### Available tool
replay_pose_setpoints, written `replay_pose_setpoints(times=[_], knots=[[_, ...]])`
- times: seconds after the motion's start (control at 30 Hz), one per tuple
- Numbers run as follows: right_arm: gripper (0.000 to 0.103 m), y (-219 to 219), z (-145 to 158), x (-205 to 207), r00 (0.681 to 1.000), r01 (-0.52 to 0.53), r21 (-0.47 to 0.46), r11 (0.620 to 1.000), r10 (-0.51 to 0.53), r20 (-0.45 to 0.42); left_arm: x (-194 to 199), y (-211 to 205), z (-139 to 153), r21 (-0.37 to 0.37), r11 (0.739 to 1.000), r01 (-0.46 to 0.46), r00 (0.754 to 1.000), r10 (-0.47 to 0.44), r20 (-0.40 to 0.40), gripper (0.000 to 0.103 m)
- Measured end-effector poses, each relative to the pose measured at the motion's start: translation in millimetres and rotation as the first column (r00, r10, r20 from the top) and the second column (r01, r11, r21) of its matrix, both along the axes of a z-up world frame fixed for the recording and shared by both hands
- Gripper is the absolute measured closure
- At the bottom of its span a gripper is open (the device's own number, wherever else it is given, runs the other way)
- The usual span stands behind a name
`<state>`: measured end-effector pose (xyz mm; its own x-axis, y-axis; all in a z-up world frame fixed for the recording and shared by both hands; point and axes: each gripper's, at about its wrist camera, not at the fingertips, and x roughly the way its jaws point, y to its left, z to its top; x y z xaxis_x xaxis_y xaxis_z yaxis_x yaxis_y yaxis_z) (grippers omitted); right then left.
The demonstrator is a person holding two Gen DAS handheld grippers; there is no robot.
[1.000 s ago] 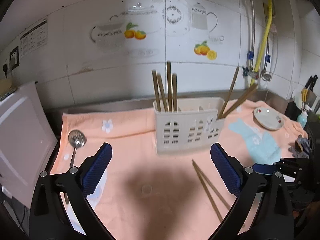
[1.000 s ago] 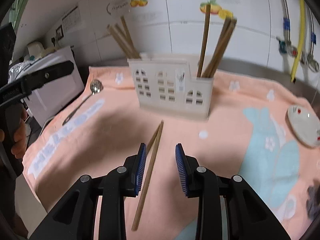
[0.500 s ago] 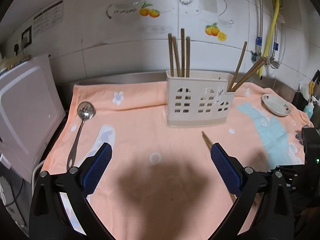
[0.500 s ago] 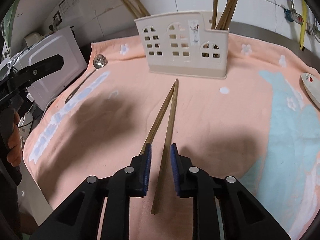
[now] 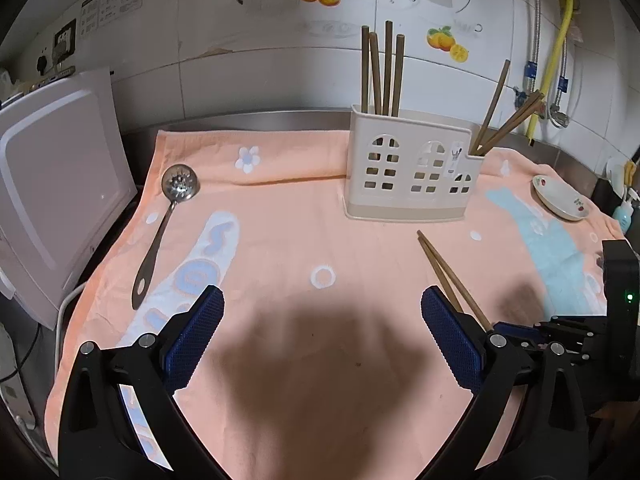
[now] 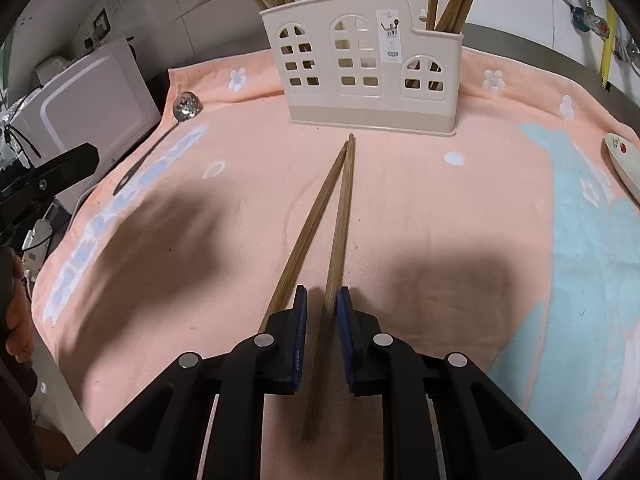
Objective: Organize utensils
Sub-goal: 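Open both tools and bring them back over the last chopsticks, then close the left tool on a chopstick while the right tool grasps the last one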
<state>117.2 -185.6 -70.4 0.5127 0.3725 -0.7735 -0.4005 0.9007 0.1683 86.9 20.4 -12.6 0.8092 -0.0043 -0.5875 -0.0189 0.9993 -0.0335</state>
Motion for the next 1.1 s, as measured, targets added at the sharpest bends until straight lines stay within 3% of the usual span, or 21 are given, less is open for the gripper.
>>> replay_pose_setpoints(times=[0.33, 0.63, 1.1], knots=[[0.095, 8, -1, -6, 0.999, 0.015, -0.076, 0.997, -0.011, 0.051, -3, -2, -8, -0.01, 1.0, 0.001, 1.0, -0.001, -0.021, 0.005], [0.097, -5, 4, -10, 0.997, 0.033, -0.041, 0.999, -0.031, 0.065, -7, -16, -21, -0.01, 0.999, 0.035, 0.998, -0.036, -0.057, 0.005], [0.097, -34, 45, -26, 0.984, 0.043, 0.009, 0.999, -0.044, 0.175, -2, -70, -46, -0.056, 0.986, 0.155, 0.978, -0.161, -0.128, 0.007]])
